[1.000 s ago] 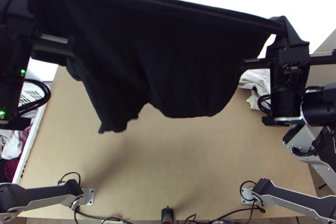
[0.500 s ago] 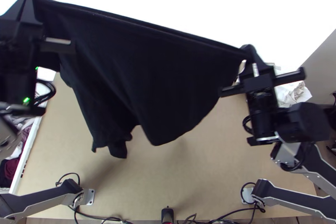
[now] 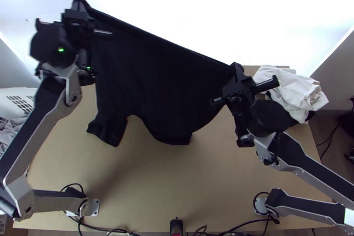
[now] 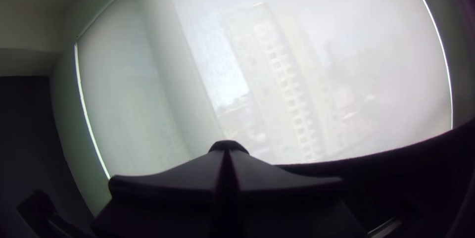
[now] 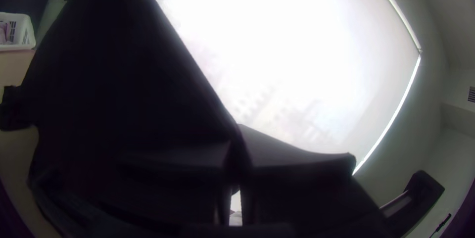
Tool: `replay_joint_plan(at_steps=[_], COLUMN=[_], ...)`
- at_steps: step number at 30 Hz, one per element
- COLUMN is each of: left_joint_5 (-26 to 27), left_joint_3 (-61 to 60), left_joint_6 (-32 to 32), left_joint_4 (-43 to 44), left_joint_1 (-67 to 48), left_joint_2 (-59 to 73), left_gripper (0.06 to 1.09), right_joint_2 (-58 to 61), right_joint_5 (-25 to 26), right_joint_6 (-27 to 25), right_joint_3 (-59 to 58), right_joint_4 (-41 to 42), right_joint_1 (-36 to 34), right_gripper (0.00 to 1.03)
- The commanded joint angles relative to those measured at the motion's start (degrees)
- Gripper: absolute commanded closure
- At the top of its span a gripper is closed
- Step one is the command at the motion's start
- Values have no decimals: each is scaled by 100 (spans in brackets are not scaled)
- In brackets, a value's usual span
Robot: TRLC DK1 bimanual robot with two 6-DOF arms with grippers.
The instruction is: Fold the t-shirt
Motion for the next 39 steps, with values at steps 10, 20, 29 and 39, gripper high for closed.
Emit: replay_joint_plan(at_steps=[10,20,29,39], left_joint_5=[282,230,221,-456], left_joint_3=[-101,1024,2386,2914], left_joint_6=[-390,-469,-469,-627], left_joint_4=[1096,1201,1201,129], left_joint_1=[-128,-145,-224,-409], left_joint_2=[2451,4235,5439,5518], left_gripper=[105,101,68,10], right_joint_2=[997,1630,2236,2149], right_joint_5=[-324,-351,-351,-482], right_joint_6=[749,1048,1241,1162], right_joint_3=[-1050,-1683,-1929,-1850], right_joint_4=[626,960,1163,1321], right_joint_1=[-1740,-2083,-2109,-1986], right_gripper=[100,100,100,70])
